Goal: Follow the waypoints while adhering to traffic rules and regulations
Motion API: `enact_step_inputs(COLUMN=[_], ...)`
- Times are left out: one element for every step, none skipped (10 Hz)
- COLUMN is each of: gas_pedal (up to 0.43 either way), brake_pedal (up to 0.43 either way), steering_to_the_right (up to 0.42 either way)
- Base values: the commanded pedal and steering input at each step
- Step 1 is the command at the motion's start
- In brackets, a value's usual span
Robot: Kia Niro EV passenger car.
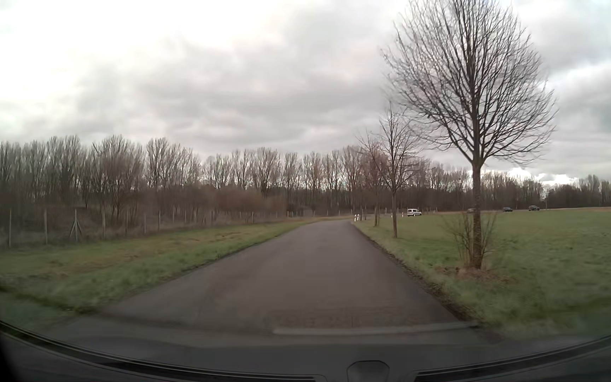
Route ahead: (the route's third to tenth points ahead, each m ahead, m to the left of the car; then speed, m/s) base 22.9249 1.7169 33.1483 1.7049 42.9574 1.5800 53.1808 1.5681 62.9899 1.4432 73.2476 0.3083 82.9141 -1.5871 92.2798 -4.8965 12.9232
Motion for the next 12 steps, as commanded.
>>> enact_step_inputs(gas_pedal=[0.268, 0.268, 0.268, 0.26, 0.26, 0.209, 0.189, 0.189, 0.189, 0.197, 0.197, 0.189], brake_pedal=[0.0, 0.0, 0.0, 0.0, 0.0, 0.0, 0.0, 0.0, 0.0, 0.0, 0.0, 0.0], steering_to_the_right=[-0.004, -0.004, -0.004, -0.003, -0.003, -0.003, -0.003, -0.003, 0.0, 0.0, -0.001, -0.001])
